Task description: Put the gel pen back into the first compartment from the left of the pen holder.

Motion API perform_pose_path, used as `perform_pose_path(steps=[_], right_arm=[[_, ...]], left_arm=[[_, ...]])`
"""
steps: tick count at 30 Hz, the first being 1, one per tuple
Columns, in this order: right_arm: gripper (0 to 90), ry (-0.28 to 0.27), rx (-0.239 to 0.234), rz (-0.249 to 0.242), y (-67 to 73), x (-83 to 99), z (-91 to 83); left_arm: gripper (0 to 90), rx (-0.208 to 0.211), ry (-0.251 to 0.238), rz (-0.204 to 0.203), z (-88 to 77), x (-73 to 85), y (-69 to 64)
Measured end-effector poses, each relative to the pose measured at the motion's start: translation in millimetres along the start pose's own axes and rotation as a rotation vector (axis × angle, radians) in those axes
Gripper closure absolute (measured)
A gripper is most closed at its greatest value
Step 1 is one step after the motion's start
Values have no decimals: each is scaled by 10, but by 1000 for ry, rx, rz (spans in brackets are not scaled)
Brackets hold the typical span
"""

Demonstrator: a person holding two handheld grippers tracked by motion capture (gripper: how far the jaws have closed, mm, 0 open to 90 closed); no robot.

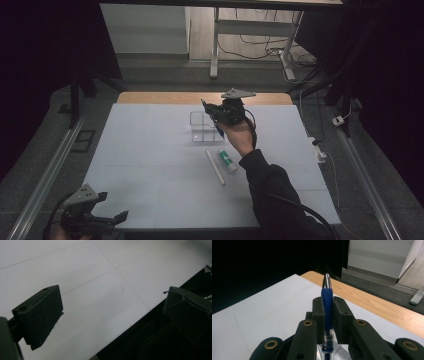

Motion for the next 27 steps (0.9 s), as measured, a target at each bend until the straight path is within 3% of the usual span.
perform_pose_path(steps=[27], right_arm=[[803, -47, -6, -28, 107, -304, 463]], left_arm=[[12, 14, -3, 1, -6, -1, 0]])
Point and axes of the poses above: each handheld gripper's, and its own axes: z roughly forward along the jaws, x roughly out of its underside, y roughly to its left, the point moved 9 cm from there along z, roughly forward along the jaws, and after that the axes turned 1 degree about -z, right-handed, at the moved point
